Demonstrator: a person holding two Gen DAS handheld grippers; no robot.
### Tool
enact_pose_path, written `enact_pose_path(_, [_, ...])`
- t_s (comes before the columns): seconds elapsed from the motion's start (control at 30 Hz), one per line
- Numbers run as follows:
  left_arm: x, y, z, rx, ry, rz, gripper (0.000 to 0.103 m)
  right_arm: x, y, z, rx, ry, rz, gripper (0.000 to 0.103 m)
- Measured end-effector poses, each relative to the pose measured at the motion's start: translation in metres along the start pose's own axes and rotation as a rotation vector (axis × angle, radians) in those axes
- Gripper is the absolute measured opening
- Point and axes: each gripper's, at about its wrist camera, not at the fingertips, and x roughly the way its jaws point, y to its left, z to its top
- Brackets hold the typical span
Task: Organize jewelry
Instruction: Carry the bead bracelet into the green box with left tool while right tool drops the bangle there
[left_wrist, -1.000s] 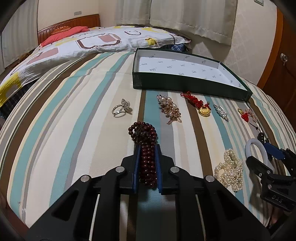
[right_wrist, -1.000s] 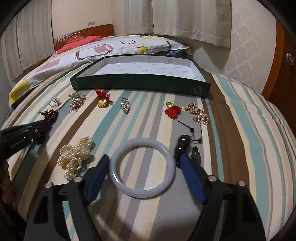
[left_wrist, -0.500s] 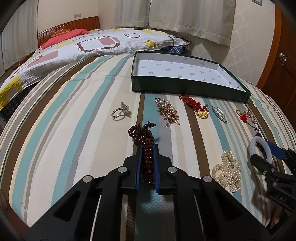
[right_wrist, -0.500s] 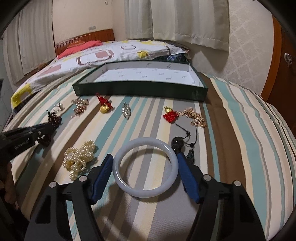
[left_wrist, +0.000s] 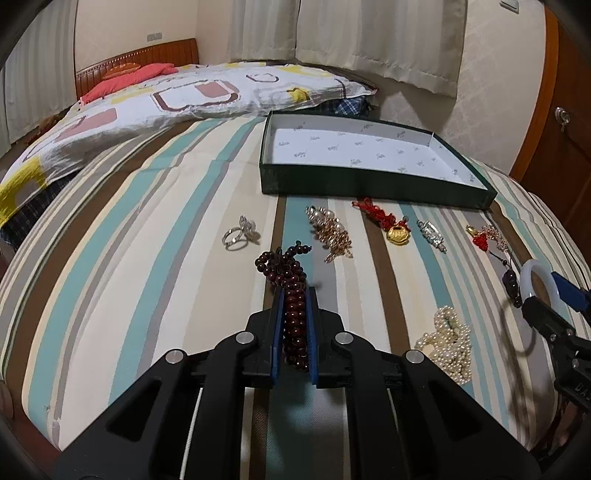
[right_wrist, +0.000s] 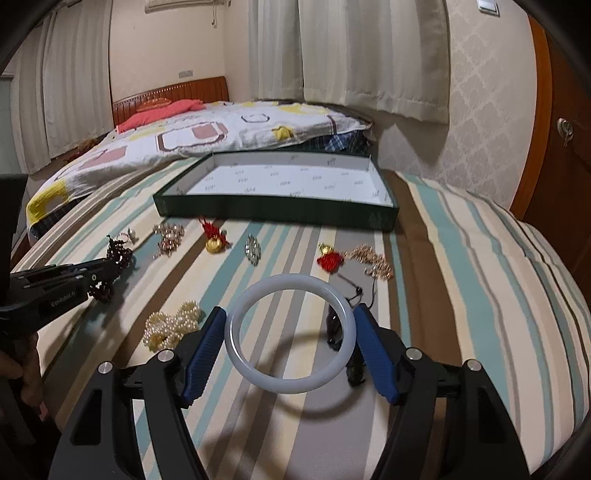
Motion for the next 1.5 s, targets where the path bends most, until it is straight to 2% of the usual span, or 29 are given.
enact_pose_path(0.27, [-0.016,-0.005,0.012,-0.003,-0.044,-0.024,0.011,-0.002,-0.009,0.010,0.031,-0.016,0.007,0.069])
enact_pose_path(0.47, [-0.026,-0.018,0.045,0.008,-0.106,-0.059,0.011,0.006,-0.022,0.042,0.062,-0.054,0.028,0.069])
enact_pose_path(0.63, [-0.015,-0.031,0.082,0.014,-0.152,-0.094,0.011,0.027,-0.036,0.080,0.076,-0.094,0.028,0.069])
enact_pose_path(0.77, [0.012,-0.041,0.110,0.023,-0.161,-0.105,0.011,0.055,-0.047,0.107,0.066,-0.105,0.018,0.069])
enact_pose_path(0.9, [0.055,-0.045,0.135,0.007,-0.124,-0.106,0.011,0.091,-0.057,0.124,0.081,-0.070,0.043,0.069])
enact_pose_path(0.97, [0.080,-0.046,0.143,-0.003,-0.085,-0.103,0.011,0.115,-0.060,0.131,0.067,-0.025,0.051,0.069])
enact_pose_path(1.17, [0.131,-0.039,0.147,-0.011,0.018,-0.077,0.011,0.161,-0.064,0.130,0.061,0.080,0.063,0.069])
enact_pose_path(1.4, [0.152,-0.030,0.141,-0.035,0.090,-0.069,0.012,0.177,-0.068,0.125,0.057,0.154,0.059,0.069])
enact_pose_path(1.5, [0.154,-0.029,0.141,-0.039,0.094,-0.066,0.021,0.182,-0.068,0.125,0.045,0.167,0.049,0.069])
